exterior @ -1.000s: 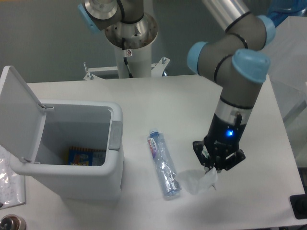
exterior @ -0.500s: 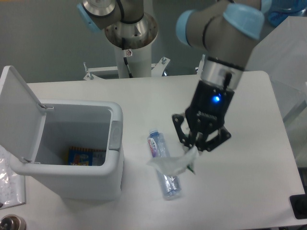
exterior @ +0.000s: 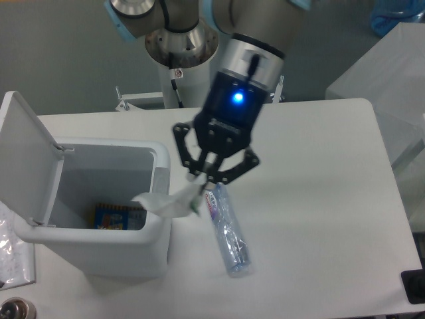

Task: Place the trash in the trash can
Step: 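Lift the plastic bag and carry it over the open trash bin, then open the gripper to drop the bag into the bin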

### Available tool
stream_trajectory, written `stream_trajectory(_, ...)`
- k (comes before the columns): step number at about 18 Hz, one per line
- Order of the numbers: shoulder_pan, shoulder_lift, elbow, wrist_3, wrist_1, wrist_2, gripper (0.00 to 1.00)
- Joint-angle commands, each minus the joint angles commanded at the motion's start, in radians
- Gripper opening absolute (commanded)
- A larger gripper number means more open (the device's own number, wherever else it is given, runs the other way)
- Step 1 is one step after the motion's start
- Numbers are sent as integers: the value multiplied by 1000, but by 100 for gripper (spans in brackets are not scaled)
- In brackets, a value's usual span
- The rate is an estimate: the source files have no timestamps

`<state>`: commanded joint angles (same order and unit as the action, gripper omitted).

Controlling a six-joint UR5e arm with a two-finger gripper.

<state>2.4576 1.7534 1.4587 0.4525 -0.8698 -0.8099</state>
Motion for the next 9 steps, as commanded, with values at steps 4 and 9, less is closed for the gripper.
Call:
stream_trajectory(4,-22,-18,40,11,2,0,23)
stream_trajectory(9,-34,-25,54,15,6,0,90)
